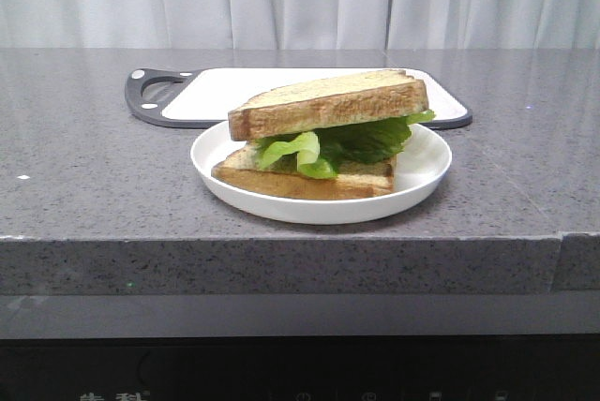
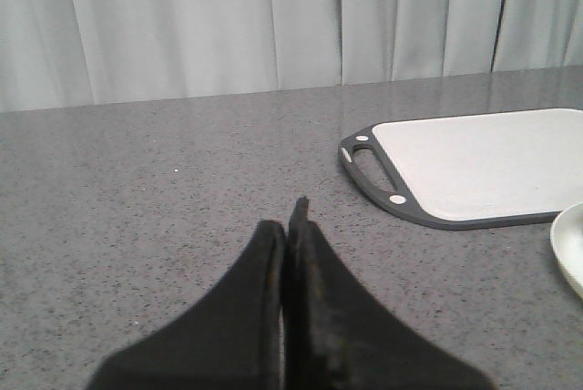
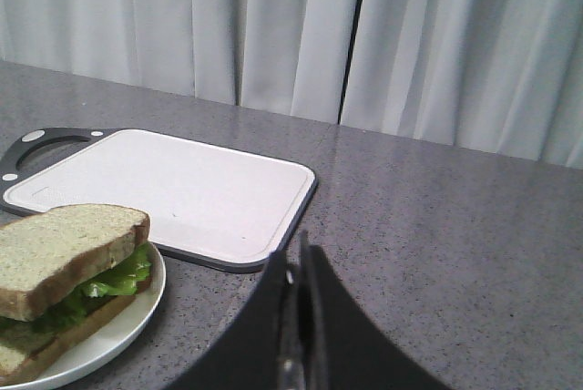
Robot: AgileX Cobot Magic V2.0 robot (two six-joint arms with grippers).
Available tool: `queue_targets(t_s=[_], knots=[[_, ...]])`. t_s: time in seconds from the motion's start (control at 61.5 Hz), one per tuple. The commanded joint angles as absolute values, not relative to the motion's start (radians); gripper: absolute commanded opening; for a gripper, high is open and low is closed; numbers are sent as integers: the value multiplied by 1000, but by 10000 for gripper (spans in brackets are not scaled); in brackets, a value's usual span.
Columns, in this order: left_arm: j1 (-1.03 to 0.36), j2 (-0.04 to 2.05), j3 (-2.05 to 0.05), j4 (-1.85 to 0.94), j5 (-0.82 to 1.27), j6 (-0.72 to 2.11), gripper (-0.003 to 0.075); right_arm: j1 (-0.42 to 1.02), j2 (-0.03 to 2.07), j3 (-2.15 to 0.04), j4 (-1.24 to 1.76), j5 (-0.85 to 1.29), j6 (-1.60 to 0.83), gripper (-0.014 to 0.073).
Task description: Left arm grabs bread, right arm adds lettuce
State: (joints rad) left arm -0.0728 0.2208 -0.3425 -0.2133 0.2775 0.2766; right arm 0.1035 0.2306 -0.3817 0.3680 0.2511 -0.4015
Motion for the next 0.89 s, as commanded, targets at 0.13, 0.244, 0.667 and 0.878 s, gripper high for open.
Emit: queue_targets(t_s=[0.13,0.244,0.667,0.878], knots=[[-71,163,-303,113,94,-51,-19,99,238,-405,364,167,-407,-58],[-69,112,-247,72,94,-34,-19,99,238,-405,364,167,-407,-58],[-67,-25,-8,-36,76,68,-19,99,238,-405,364,167,-407,-58],[-41,-25,11,-44,75,68,-19,99,238,-405,364,168,-407,-58]])
